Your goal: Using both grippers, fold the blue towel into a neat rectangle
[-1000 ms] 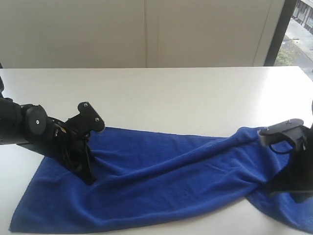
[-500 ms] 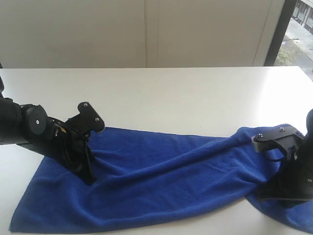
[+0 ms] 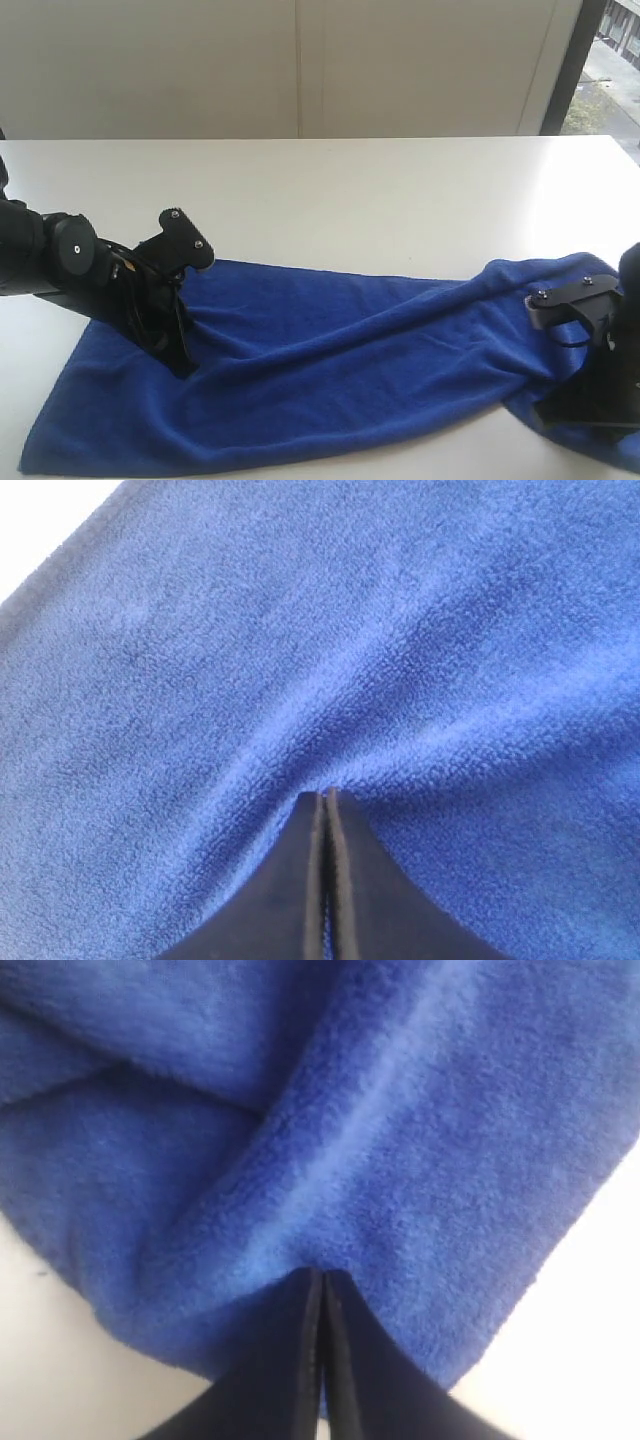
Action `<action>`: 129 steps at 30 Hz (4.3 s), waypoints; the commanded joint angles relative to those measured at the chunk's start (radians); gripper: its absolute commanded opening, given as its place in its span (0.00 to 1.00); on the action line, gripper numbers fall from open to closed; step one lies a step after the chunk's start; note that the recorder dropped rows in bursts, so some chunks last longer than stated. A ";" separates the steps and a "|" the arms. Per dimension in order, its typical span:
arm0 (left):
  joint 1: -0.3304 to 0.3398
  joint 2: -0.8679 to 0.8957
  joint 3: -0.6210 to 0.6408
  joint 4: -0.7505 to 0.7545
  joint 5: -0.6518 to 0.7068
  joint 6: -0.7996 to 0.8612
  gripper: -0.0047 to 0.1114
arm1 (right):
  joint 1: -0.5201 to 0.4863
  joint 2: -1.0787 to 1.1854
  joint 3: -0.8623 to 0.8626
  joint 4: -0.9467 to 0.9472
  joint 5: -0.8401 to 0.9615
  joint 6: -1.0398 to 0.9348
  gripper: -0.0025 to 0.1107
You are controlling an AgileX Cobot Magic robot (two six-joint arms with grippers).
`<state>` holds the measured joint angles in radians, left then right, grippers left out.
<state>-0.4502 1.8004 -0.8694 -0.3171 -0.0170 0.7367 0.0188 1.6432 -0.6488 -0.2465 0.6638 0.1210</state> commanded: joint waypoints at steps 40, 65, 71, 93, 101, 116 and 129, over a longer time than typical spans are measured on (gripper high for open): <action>0.008 -0.378 0.007 -0.107 0.365 -0.004 0.04 | -0.008 -0.488 -0.026 -0.047 0.020 -0.031 0.02; -0.180 -0.122 -0.347 -0.311 0.495 0.010 0.04 | -0.008 -0.644 0.011 0.033 -0.106 -0.058 0.02; -0.180 0.168 -0.568 -0.311 0.432 0.074 0.04 | -0.008 -0.644 0.011 0.033 -0.063 -0.031 0.02; -0.060 0.423 -0.689 -0.134 0.465 0.020 0.04 | -0.008 -0.638 0.011 0.014 -0.051 0.019 0.02; -0.105 0.330 -0.740 -0.217 0.483 0.067 0.04 | -0.014 -0.564 -0.076 -0.297 -0.066 0.315 0.02; -0.234 0.260 -0.643 -0.243 0.707 0.185 0.04 | -0.467 0.100 -0.517 0.614 0.005 -0.618 0.02; -0.309 0.266 -0.527 -0.236 0.521 0.205 0.04 | -0.497 0.407 -0.686 0.628 -0.051 -0.661 0.02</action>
<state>-0.7536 2.0712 -1.4132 -0.5382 0.4961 0.9367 -0.4782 2.0325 -1.3169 0.3697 0.6439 -0.5245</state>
